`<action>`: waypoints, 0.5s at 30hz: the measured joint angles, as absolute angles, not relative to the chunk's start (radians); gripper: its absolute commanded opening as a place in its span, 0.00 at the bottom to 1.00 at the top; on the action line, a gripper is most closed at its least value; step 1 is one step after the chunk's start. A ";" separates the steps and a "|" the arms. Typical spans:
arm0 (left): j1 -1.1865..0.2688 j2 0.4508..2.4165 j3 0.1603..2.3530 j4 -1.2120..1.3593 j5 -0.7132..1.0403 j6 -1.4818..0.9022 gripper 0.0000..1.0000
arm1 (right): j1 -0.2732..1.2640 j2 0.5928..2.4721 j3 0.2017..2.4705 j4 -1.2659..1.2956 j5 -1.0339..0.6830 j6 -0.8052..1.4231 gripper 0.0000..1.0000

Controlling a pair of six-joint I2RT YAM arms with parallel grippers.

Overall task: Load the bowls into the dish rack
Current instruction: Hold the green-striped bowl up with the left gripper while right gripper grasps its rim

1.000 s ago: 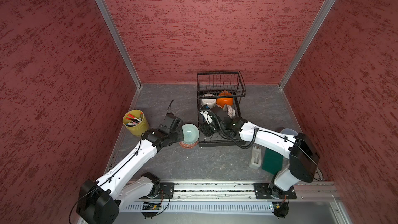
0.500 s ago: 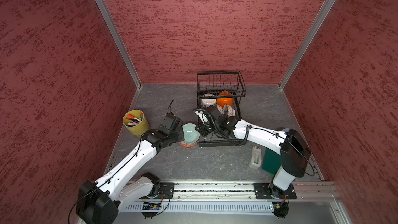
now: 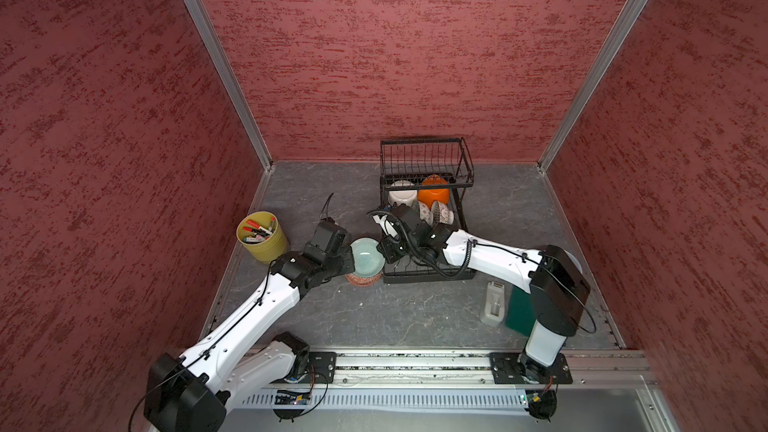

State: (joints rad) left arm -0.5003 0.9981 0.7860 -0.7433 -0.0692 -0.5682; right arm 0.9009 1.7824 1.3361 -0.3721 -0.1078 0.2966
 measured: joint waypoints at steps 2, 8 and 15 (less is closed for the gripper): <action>-0.501 0.998 0.786 -0.743 -0.069 -0.568 0.00 | 0.902 1.782 1.336 -0.372 -0.105 0.299 0.13; -0.501 0.998 0.786 -0.739 -0.071 -0.568 0.00 | 0.905 1.795 1.360 -0.389 -0.098 0.301 0.03; -0.500 0.998 0.786 -0.741 -0.086 -0.568 0.00 | 0.909 1.815 1.387 -0.410 -0.083 0.299 0.00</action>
